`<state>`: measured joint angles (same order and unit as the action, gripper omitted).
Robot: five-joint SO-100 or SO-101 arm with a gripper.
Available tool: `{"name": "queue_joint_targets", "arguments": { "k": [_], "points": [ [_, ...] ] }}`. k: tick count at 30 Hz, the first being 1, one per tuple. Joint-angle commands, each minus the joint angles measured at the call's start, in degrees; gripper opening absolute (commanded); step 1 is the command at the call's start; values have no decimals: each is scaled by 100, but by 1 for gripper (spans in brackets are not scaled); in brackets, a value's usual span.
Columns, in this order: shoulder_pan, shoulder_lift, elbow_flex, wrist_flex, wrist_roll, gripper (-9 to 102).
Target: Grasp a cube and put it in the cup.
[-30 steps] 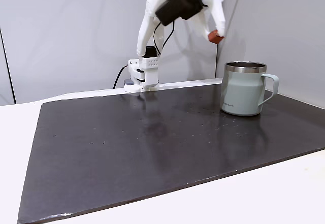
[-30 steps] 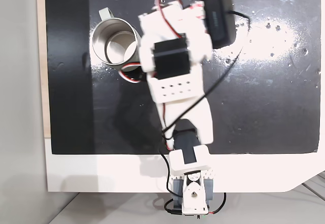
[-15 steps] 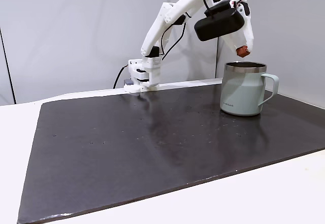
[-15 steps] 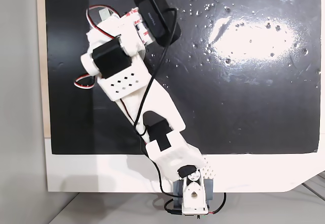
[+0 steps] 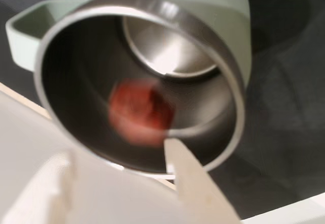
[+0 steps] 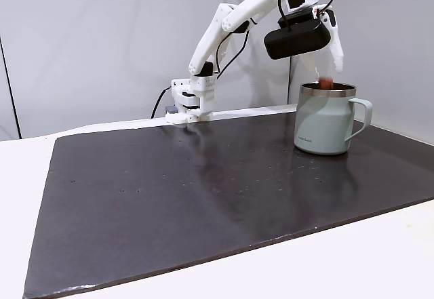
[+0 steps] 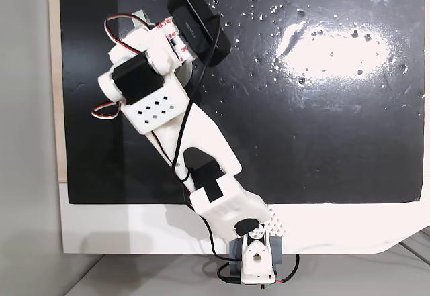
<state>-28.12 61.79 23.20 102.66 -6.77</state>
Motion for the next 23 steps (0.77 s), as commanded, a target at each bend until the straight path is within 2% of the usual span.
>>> {"name": "queue_joint_targets", "arguments": {
  "k": [1,23],
  "points": [
    [0,378,88,35,79,26],
    [-9,1055,650,44,123,25]
  ]
}}
